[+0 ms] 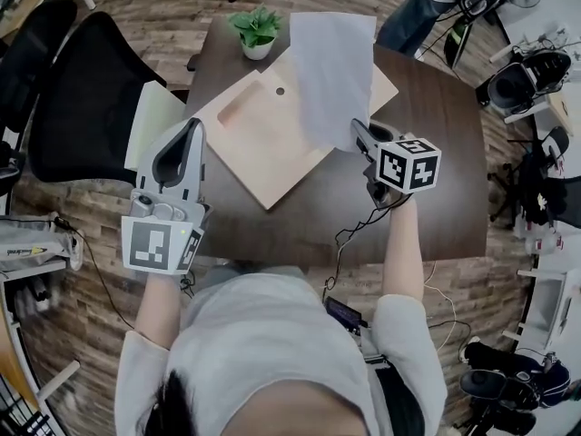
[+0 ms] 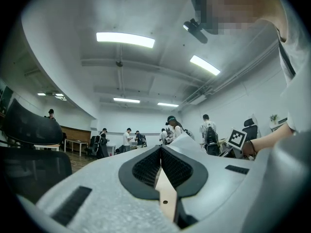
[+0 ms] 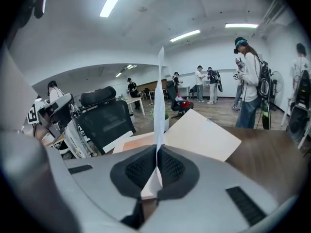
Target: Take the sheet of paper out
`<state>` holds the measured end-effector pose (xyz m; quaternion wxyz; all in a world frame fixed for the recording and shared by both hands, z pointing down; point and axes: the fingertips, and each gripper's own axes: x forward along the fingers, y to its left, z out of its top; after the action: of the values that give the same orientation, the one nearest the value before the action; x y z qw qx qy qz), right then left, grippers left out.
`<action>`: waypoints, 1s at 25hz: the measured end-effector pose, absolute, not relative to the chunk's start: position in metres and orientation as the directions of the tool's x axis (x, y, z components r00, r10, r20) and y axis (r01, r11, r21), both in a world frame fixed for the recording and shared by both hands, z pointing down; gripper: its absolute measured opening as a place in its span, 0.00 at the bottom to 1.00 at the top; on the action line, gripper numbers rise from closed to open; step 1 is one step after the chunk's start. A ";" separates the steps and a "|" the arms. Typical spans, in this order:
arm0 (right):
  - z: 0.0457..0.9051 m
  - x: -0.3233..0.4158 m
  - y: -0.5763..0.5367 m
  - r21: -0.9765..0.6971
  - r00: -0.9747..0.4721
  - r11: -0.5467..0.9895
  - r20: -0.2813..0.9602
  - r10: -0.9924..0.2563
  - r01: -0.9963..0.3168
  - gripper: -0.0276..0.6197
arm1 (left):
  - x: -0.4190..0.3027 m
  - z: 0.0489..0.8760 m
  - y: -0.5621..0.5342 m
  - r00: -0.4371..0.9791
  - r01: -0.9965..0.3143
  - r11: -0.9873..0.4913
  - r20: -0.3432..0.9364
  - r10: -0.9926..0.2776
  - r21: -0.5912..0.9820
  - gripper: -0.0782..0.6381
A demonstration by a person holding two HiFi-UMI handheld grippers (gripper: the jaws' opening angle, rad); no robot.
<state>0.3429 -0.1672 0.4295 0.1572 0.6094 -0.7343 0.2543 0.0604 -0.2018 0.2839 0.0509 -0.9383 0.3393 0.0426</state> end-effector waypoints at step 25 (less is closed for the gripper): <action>0.342 0.270 -0.092 -0.103 -0.034 0.000 0.330 -0.943 -0.995 0.06 | 0.054 0.263 -0.164 0.842 -0.531 -0.846 -0.147 -0.519 -0.059 0.12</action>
<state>0.2701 -0.0922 0.3415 0.0828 0.6899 -0.7023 0.1546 0.0537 -0.1643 0.2631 0.0485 -0.9586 0.2736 0.0626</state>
